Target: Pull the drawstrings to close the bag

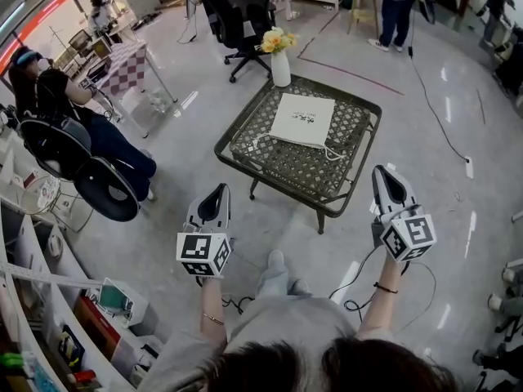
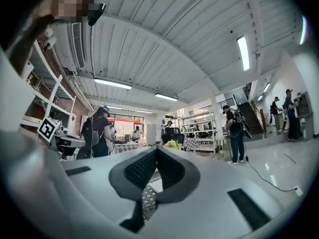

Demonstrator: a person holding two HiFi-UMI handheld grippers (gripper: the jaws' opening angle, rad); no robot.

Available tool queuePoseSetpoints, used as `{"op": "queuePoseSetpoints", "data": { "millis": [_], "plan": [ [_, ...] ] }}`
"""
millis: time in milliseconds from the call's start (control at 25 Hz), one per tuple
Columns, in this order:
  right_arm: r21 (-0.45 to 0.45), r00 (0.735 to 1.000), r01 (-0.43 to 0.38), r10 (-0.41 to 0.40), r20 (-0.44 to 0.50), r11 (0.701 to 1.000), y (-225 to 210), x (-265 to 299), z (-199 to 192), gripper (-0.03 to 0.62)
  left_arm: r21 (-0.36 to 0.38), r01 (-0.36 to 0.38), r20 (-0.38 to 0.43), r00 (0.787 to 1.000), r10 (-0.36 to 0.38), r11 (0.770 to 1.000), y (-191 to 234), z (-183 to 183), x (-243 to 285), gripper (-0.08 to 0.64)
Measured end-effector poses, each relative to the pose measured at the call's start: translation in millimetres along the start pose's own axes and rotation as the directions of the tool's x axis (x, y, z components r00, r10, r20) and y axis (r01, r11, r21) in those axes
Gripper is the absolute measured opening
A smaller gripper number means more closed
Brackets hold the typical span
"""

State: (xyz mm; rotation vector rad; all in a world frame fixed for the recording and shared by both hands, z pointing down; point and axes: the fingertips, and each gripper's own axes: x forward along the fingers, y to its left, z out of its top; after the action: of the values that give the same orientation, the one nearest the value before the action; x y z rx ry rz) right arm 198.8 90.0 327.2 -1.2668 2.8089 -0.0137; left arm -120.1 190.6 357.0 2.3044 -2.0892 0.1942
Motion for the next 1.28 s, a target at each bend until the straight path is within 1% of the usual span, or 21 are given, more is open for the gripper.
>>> {"op": "queuePoseSetpoints", "data": {
  "millis": [240,560,960,1120,1280],
  "plan": [
    [0.006,1.000,0.031,-0.031,-0.004,0.999,-4,36,-5,0.021,0.006,0.003,-0.009,1.000,-0.003,1.000,32,-4,36,0.025],
    [0.017,0.996,0.087,-0.087,-0.005,0.996,-12,82,-14,0.021,0.005,0.075,-0.007,0.997,-0.075,0.997,64,-5,94,0.026],
    [0.027,0.990,0.139,-0.138,-0.020,0.990,-18,125,-27,0.021,0.023,0.160,-0.026,0.987,-0.160,0.987,85,-13,147,0.026],
    [0.036,0.987,0.162,-0.161,-0.028,0.986,-17,133,-36,0.021,0.028,0.194,-0.032,0.981,-0.193,0.981,89,-17,162,0.026],
    [0.045,0.982,0.187,-0.185,-0.045,0.981,-19,137,-47,0.021,0.026,0.226,-0.055,0.973,-0.224,0.974,87,-27,179,0.026]
  ]
}}
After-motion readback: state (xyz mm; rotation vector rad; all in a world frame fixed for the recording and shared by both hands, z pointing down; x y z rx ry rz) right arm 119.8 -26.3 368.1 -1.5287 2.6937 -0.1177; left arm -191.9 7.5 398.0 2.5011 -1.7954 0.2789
